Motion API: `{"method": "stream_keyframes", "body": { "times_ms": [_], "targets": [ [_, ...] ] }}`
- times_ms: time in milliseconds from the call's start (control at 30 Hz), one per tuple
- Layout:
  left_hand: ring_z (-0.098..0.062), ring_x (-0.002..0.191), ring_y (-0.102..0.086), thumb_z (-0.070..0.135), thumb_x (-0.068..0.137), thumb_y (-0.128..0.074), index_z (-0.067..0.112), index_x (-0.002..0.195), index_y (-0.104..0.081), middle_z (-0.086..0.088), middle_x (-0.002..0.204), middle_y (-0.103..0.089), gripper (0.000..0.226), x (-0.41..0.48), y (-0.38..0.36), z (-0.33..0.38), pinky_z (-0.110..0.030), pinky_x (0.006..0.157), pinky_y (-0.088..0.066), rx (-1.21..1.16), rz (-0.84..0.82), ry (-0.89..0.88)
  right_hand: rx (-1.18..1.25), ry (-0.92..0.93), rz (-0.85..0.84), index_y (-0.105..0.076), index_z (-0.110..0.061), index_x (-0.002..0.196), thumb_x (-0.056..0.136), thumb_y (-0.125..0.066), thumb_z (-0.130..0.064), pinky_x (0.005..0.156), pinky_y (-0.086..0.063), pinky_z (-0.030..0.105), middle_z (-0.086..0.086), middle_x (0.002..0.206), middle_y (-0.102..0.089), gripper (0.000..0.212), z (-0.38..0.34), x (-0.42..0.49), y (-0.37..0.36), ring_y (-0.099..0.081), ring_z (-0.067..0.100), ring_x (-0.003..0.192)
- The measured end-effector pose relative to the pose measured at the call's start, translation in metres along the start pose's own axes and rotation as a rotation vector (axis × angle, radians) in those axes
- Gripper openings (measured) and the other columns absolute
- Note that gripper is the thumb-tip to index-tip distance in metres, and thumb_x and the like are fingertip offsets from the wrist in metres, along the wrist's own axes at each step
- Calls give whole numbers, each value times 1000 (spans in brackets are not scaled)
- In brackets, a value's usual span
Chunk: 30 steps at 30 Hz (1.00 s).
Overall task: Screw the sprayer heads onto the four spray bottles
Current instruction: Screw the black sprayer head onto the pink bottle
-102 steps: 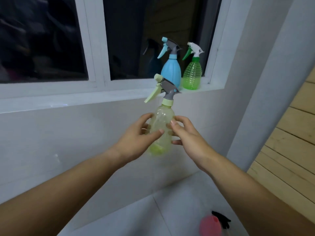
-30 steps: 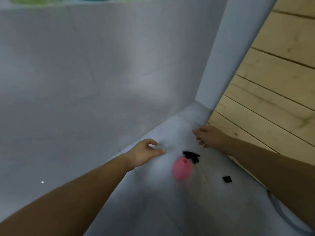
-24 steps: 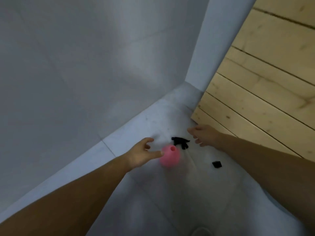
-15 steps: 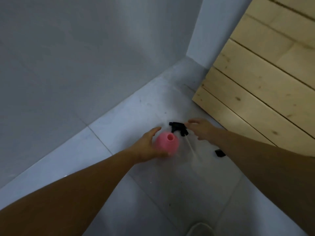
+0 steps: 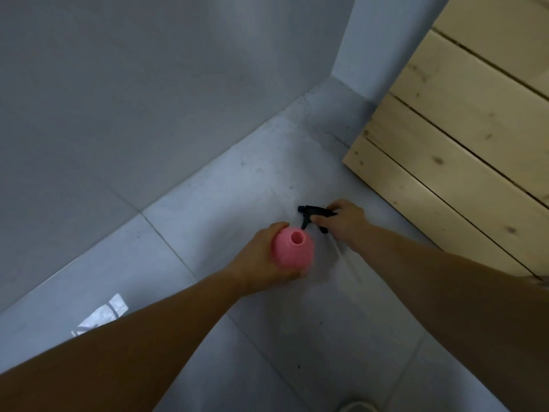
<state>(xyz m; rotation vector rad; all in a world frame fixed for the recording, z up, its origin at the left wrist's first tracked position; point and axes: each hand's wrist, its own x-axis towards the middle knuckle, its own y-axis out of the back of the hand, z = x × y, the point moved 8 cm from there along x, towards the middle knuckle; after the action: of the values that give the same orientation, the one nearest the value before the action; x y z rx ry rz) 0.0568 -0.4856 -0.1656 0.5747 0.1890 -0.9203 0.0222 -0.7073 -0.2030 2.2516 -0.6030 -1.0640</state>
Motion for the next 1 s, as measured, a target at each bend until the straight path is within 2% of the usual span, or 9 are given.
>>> {"method": "stream_keyframes", "body": {
  "times_ms": [67,167,200,300,400,533,700,867,1000],
  "targets": [
    [-17,122,-55,36,69,-94,24,150,-39,-1,141,-51,99,-3,5,-3,-36,104,-53,-14,8,0,-16,10,19,-60,-15,103,64,-86,-42,88,-56,40,12,114,-59,54,-5,1,-2,-59,27,105],
    [-16,119,-57,33,70,-94,28,145,-42,2,135,-54,92,-8,9,-6,-33,99,-56,-52,18,-2,19,31,43,-54,-13,94,67,-87,-29,62,-49,29,11,101,-58,46,-13,-3,-3,-57,22,86],
    [-16,119,-58,33,70,-94,28,144,-42,2,135,-54,91,-9,10,-8,-34,100,-56,-56,24,3,44,39,47,-53,-11,93,68,-88,-26,61,-49,29,10,96,-57,45,-14,-4,-3,-56,21,82],
    [-18,122,-57,40,68,-93,30,147,-41,1,139,-53,95,-13,13,-14,-41,103,-56,-45,23,16,159,52,28,-53,-9,93,67,-89,-23,72,-55,38,5,87,-55,46,-19,-10,-6,-58,23,82],
    [-17,120,-57,35,70,-93,30,144,-43,1,136,-54,90,-18,18,-15,-37,101,-57,-55,23,17,364,28,-87,-60,-6,100,73,-84,-18,70,-56,37,6,84,-61,38,-27,-19,-10,-64,25,80],
    [-18,117,-60,35,69,-94,30,143,-45,1,136,-55,89,-36,34,-6,-39,95,-61,-44,14,37,464,32,-269,-68,-2,107,84,-75,-16,60,-51,29,10,80,-67,28,-54,-43,-8,-66,20,69],
    [-9,101,-63,36,72,-92,31,139,-38,3,126,-56,86,-74,71,21,-18,74,-59,-42,35,72,597,138,-328,-65,-4,97,86,-71,-10,70,-58,35,12,81,-63,14,-120,-87,25,-63,21,71],
    [-16,111,-66,50,60,-92,37,131,-50,8,123,-64,83,-135,124,67,-42,94,-62,-7,51,42,692,314,-389,-64,-7,92,86,-71,-10,65,-59,30,6,75,-67,10,-209,-173,68,-66,17,67],
    [-13,113,-66,44,67,-92,36,132,-52,9,124,-65,76,-199,157,92,-42,99,-59,67,57,35,714,459,-420,-65,-7,102,85,-73,-16,74,-58,31,4,78,-68,21,-266,-252,89,-66,17,72]
  ]
}}
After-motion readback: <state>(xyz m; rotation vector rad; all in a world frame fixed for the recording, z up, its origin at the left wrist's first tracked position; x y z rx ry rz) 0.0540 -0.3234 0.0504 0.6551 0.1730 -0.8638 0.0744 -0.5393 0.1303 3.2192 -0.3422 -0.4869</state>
